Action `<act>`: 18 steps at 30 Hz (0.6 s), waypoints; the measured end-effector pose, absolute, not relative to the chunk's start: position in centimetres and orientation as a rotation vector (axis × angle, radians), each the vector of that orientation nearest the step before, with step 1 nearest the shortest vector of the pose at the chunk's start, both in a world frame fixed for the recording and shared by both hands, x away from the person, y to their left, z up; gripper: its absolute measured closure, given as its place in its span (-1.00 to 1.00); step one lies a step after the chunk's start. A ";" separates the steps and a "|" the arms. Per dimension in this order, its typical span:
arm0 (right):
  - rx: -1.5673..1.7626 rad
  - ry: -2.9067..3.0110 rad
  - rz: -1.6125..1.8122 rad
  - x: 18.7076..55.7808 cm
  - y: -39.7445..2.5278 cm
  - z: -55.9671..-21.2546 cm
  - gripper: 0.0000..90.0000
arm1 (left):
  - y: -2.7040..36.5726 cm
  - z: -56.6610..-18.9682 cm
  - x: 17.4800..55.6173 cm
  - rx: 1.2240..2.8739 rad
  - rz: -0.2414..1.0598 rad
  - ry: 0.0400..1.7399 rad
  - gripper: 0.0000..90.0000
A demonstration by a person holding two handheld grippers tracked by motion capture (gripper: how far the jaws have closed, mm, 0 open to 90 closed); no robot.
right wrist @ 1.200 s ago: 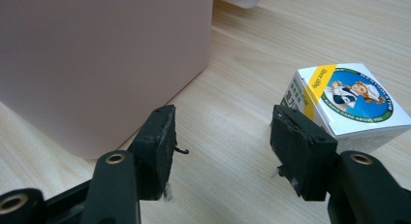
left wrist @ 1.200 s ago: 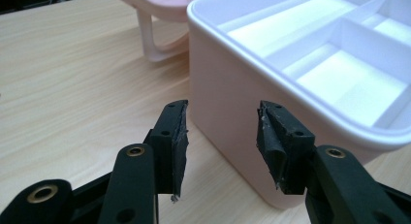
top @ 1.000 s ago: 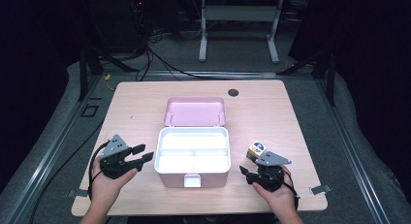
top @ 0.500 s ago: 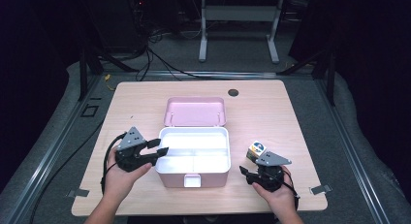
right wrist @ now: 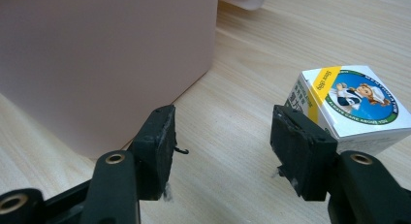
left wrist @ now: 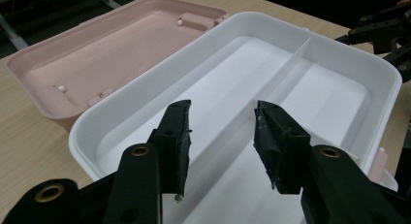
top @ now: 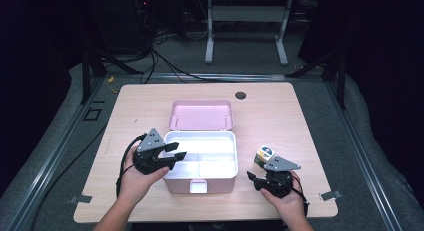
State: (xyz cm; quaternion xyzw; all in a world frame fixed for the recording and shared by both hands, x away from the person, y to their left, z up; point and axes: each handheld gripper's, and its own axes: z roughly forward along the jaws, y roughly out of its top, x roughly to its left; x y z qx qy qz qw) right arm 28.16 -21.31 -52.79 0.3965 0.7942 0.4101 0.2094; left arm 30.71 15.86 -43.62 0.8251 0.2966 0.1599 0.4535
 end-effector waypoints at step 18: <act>1.102 2.242 1.132 28.3 -21.5 -52.9 -0.07 | 10.6 -41.1 32.5 2.548 0.477 0.405 0.45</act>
